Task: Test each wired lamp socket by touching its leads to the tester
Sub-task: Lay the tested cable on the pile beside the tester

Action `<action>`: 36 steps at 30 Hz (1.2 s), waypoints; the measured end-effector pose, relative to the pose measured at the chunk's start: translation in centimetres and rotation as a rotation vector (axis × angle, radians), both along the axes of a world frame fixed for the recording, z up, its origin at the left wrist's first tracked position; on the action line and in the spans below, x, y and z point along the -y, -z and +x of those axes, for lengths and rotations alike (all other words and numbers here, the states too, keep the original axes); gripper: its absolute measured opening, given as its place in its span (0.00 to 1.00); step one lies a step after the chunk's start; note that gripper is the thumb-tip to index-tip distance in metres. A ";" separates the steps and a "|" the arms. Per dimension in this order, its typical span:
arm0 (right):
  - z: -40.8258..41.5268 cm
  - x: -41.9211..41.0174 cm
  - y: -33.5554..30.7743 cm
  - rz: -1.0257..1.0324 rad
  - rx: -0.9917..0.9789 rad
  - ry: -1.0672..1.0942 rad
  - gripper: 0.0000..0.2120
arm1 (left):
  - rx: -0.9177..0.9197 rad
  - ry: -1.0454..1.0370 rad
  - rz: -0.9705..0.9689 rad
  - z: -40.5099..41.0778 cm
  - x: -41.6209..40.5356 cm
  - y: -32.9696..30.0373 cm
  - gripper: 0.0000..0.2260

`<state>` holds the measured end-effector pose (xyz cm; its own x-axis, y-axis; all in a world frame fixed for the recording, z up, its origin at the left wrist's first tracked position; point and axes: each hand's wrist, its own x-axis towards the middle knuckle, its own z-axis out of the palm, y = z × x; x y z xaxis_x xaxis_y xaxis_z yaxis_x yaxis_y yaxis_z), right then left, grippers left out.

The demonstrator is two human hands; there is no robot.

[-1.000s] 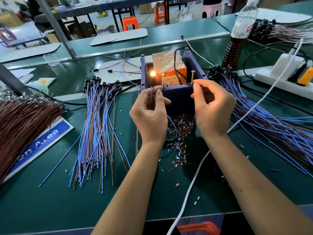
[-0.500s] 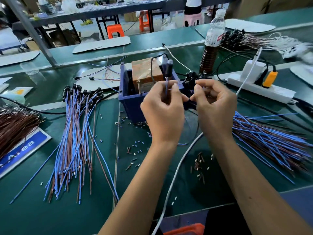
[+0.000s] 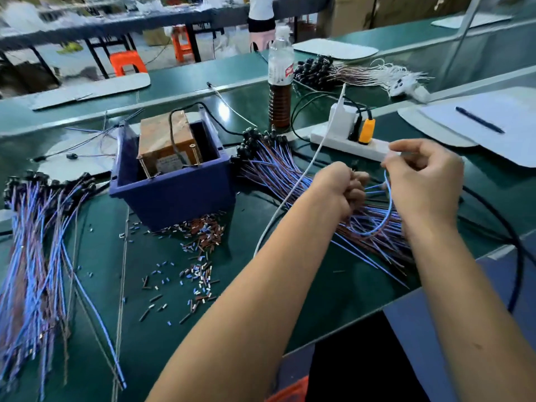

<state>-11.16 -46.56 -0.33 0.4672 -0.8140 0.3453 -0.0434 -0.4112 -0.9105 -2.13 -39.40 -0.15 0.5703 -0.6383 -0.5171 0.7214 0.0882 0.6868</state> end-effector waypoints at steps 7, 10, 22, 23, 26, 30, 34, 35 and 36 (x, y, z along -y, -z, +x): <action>1.0 -0.7 -0.3 -0.542 -0.284 -0.024 0.21 | 0.031 -0.482 -0.048 4.7 -2.7 -0.6 0.13; 3.2 -2.7 0.8 -0.679 -0.548 -0.196 0.22 | 0.005 -0.631 -0.128 5.8 -3.9 -0.6 0.12; 3.3 -4.2 -0.4 -0.682 -0.354 -0.330 0.12 | 0.106 -0.803 -0.275 7.5 -6.5 -1.9 0.10; 3.1 -4.2 -0.9 -0.646 -0.317 -0.350 0.13 | 0.185 -0.783 -0.193 7.4 -6.4 -1.7 0.09; 2.6 -4.1 -1.8 -0.598 -0.343 -0.377 0.14 | 0.391 -0.761 0.092 7.4 -6.5 -0.3 0.08; 2.4 -3.9 -0.4 -0.611 -0.663 -0.343 0.11 | 0.672 -0.712 0.479 7.6 -6.9 1.4 0.10; 2.1 -4.3 0.9 -0.598 -0.736 -0.236 0.14 | 0.989 -0.614 0.833 6.8 -7.5 2.8 0.09; 2.2 -4.6 1.1 -0.607 -0.736 -0.214 0.14 | 1.020 -0.596 0.881 6.7 -7.7 3.1 0.09; 2.4 -4.9 1.3 -0.626 -0.739 -0.200 0.14 | 1.047 -0.581 0.929 6.6 -7.8 3.4 0.10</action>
